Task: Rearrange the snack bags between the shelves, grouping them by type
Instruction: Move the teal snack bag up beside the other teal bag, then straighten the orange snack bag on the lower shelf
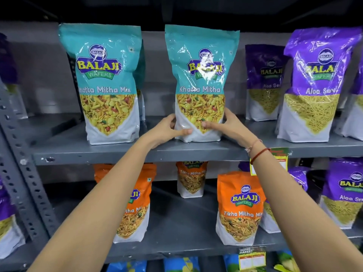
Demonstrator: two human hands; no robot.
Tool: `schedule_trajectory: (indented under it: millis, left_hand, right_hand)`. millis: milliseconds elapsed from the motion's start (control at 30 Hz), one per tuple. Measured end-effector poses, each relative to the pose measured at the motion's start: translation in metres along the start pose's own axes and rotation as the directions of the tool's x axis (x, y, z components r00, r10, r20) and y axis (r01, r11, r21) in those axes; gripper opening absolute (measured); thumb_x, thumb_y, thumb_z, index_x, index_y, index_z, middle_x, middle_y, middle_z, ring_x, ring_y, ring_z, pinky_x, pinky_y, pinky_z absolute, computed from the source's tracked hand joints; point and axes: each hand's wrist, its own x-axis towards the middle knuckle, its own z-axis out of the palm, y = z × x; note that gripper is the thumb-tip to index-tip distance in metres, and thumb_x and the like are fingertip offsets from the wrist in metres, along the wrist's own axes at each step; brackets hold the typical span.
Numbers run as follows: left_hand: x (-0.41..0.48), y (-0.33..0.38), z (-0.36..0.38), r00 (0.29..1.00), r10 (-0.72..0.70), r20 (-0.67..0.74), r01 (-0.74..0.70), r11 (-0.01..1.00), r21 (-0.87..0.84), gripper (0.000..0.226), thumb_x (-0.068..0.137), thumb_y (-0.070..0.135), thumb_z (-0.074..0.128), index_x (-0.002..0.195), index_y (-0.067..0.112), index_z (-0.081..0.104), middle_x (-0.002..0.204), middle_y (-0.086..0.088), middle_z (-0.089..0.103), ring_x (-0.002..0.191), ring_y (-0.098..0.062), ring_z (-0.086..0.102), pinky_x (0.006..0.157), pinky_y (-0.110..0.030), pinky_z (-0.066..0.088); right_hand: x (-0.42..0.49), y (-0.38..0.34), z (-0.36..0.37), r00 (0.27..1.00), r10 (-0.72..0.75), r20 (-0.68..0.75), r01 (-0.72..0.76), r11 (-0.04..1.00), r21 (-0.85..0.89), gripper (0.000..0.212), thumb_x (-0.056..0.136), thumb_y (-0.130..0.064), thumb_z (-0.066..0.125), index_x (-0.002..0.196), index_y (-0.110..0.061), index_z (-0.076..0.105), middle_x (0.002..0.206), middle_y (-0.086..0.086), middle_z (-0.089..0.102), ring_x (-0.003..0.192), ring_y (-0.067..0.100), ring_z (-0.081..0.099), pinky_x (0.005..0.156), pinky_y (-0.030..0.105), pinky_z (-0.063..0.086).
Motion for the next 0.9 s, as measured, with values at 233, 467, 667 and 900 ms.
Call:
schedule_trajectory:
  millis: [233,467,667,900]
  left_hand:
    - [0.005,0.005,0.002,1.0,0.018,-0.026,-0.016,0.998,0.063,0.11,0.05,0.053,0.084,0.141,0.02,0.032,0.143,0.001,0.047,0.128,-0.016,0.047,0.109,-0.042,0.039]
    - [-0.033,0.011,0.044,0.816,0.267,-0.512,-0.253,0.962,0.098,0.074,0.072,0.037,0.076,0.134,0.016,0.043,0.137,-0.002,0.054,0.124,-0.015,0.051,0.102,-0.037,0.046]
    - [-0.086,-0.014,0.137,0.685,0.403,-0.608,-0.455,0.887,0.075,0.016,0.085,0.011,0.066,0.1,0.009,0.064,0.097,-0.002,0.068,0.09,-0.012,0.066,0.077,-0.023,0.052]
    - [-0.078,-0.142,0.225,0.98,-0.061,-0.188,0.052,0.997,-0.05,0.057,0.076,0.025,0.076,0.126,0.016,0.05,0.127,-0.005,0.057,0.109,-0.018,0.06,0.077,-0.019,0.05]
  right_hand:
    - [0.002,-0.003,-0.004,0.997,-0.013,-0.082,0.015,1.0,0.02,0.083,0.059,-0.044,0.086,0.13,-0.023,0.048,0.126,-0.006,0.062,0.116,0.011,0.057,0.103,0.033,0.046]
    - [-0.042,-0.01,0.004,0.86,-0.223,-0.46,0.167,0.973,-0.159,0.084,0.068,-0.052,0.078,0.135,-0.014,0.046,0.129,0.003,0.055,0.116,0.014,0.053,0.092,0.027,0.046]
    - [-0.136,0.046,0.029,0.591,-0.321,-0.74,0.314,0.937,-0.155,0.026,0.085,-0.026,0.07,0.105,-0.01,0.061,0.101,0.003,0.06,0.093,0.017,0.06,0.07,0.028,0.052]
    - [-0.199,0.189,0.036,0.712,0.185,-0.677,-0.127,0.983,0.136,0.058,0.075,-0.023,0.08,0.122,-0.01,0.049,0.113,0.003,0.051,0.096,-0.013,0.052,0.081,0.017,0.049]
